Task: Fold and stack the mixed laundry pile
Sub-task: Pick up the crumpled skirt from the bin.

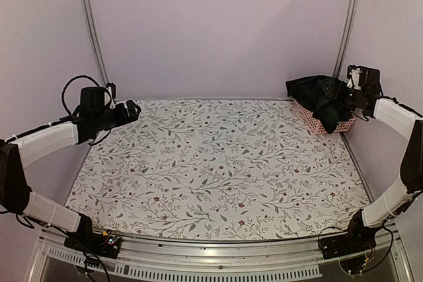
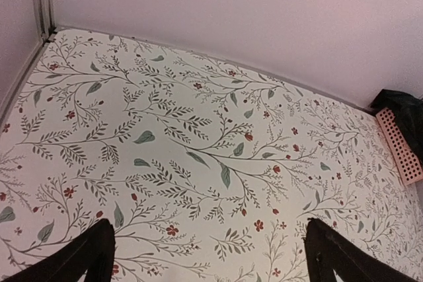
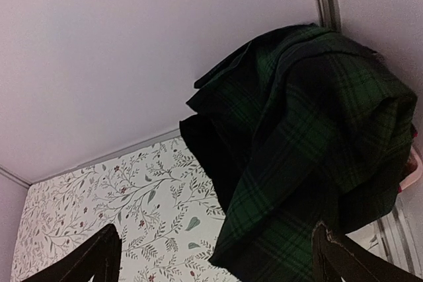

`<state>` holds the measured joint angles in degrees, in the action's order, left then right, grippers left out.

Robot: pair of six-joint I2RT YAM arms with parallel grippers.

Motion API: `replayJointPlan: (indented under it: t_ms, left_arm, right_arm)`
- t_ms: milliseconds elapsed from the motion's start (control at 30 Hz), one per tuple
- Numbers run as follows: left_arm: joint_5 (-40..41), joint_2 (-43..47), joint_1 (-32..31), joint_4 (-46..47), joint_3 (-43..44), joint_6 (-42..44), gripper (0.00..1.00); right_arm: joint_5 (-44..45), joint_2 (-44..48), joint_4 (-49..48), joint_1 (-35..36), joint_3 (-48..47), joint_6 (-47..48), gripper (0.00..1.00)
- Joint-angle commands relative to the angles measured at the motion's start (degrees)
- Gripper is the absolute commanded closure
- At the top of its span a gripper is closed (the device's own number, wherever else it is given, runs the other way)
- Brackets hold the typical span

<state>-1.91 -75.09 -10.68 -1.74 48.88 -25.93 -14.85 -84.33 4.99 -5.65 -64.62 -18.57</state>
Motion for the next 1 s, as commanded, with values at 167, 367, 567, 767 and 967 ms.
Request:
replayJointPlan:
  t_ms: [167,367,567,767,967]
  left_arm:
    - [-0.94,-2.00,-1.46,4.90,1.67,2.45,0.00]
    - [-0.79,-1.37,-1.84,6.21,1.41,2.21,0.00]
    - [-0.58,-0.81,-2.06,5.27,2.15,2.57,0.00]
    - [0.48,0.79,-2.24,5.12,1.12,2.49,0.00]
    - [0.20,0.87,-2.33,5.39,0.86,2.03,0.00]
  right_arm:
    - [13.01,-10.79,4.38,-7.40,-17.97,1.65,0.01]
    - [21.46,-20.05,6.52,-8.60,-27.81,3.56,0.01]
    - [22.95,-31.73,10.44,-8.74,-39.05,4.57,0.01]
    - [17.44,-40.71,12.39,-8.67,-44.65,3.84,0.05]
    - [7.65,-42.11,11.73,-7.83,-44.46,1.79,0.51]
